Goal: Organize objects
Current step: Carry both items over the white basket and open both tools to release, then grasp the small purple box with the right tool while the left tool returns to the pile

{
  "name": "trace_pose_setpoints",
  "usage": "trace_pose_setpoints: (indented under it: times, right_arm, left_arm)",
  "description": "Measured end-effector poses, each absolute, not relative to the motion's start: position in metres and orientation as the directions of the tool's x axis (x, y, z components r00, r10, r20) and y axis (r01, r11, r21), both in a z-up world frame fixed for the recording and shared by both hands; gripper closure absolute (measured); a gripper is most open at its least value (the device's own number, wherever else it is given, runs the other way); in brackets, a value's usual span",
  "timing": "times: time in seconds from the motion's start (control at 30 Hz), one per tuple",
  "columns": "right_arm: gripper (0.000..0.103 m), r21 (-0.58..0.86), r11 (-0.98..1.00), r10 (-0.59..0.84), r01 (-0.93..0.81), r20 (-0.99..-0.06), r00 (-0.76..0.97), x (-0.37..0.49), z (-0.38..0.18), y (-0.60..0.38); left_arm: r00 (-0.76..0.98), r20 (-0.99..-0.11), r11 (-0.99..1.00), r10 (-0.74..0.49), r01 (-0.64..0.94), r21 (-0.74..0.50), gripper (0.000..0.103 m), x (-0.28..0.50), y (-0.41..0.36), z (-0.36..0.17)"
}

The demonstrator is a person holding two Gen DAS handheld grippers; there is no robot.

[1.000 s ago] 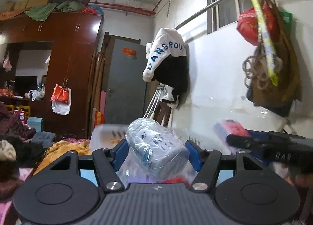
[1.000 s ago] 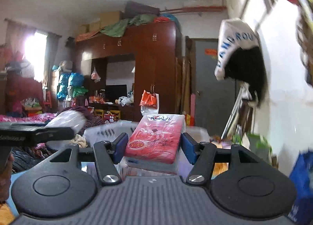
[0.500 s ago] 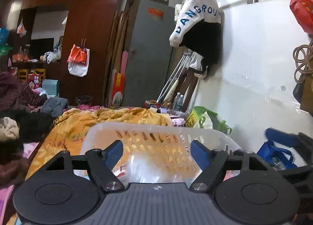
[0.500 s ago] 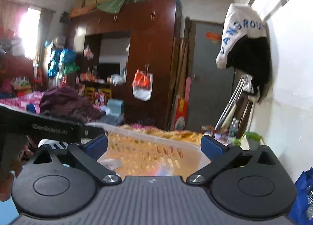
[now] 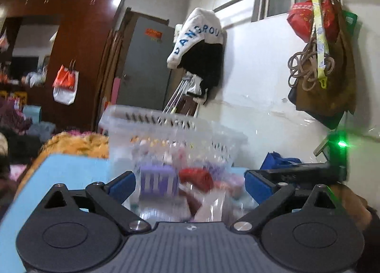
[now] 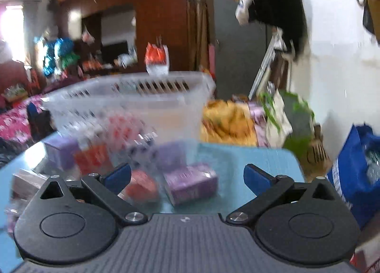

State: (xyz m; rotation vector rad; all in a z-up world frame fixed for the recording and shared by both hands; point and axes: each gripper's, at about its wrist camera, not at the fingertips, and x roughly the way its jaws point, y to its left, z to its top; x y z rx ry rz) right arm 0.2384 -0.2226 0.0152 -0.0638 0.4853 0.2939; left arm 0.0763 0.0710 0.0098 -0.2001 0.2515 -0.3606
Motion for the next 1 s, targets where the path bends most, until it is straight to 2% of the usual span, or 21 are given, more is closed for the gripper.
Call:
trace_pose_setpoints:
  times: [0.13, 0.27, 0.4, 0.43, 0.5, 0.6, 0.7, 0.8, 1.0]
  right_arm:
    - [0.0, 0.049, 0.956, 0.268, -0.288, -0.538, 0.799, 0.266, 0.001, -0.223]
    - [0.0, 0.115, 0.955, 0.288, -0.273, -0.577, 0.764, 0.281, -0.002, -0.23]
    - [0.002, 0.152, 0.945, 0.322, -0.289, -0.581, 0.747, 0.28, -0.008, -0.237]
    - [0.005, 0.15, 0.945, 0.323, -0.292, -0.58, 0.748, 0.277, -0.009, -0.236]
    - [0.02, 0.129, 0.947, 0.311, -0.294, -0.592, 0.744, 0.273, -0.012, -0.236]
    - [0.027, 0.076, 0.955, 0.273, -0.286, -0.601, 0.751, 0.268, -0.013, -0.232]
    - [0.029, 0.065, 0.953, 0.274, -0.297, -0.605, 0.748, 0.268, -0.012, -0.226]
    - [0.035, 0.053, 0.953, 0.271, -0.298, -0.586, 0.764, 0.263, -0.01, -0.226]
    - [0.036, 0.072, 0.955, 0.286, -0.288, -0.484, 0.827, 0.231, -0.001, -0.234]
  left_arm:
    - [0.901, -0.22, 0.921, -0.374, 0.334, -0.2, 0.003, 0.076, 0.068, 0.005]
    - [0.883, -0.233, 0.906, -0.408, 0.361, -0.219, 0.003, 0.085, 0.062, 0.001]
    - [0.864, -0.254, 0.897, -0.434, 0.387, -0.216, 0.003, 0.087, 0.052, -0.004]
    - [0.863, -0.258, 0.897, -0.435, 0.389, -0.21, 0.003, 0.086, 0.049, -0.005]
    - [0.861, -0.258, 0.895, -0.439, 0.395, -0.206, 0.003, 0.086, 0.046, -0.005]
    - [0.869, -0.257, 0.903, -0.423, 0.379, -0.204, 0.003, 0.086, 0.046, -0.005]
    - [0.878, -0.258, 0.911, -0.403, 0.359, -0.203, 0.003, 0.09, 0.046, -0.006]
    - [0.873, -0.262, 0.906, -0.411, 0.361, -0.219, 0.003, 0.094, 0.048, -0.007]
    - [0.866, -0.271, 0.901, -0.42, 0.364, -0.235, 0.014, 0.098, 0.047, -0.007]
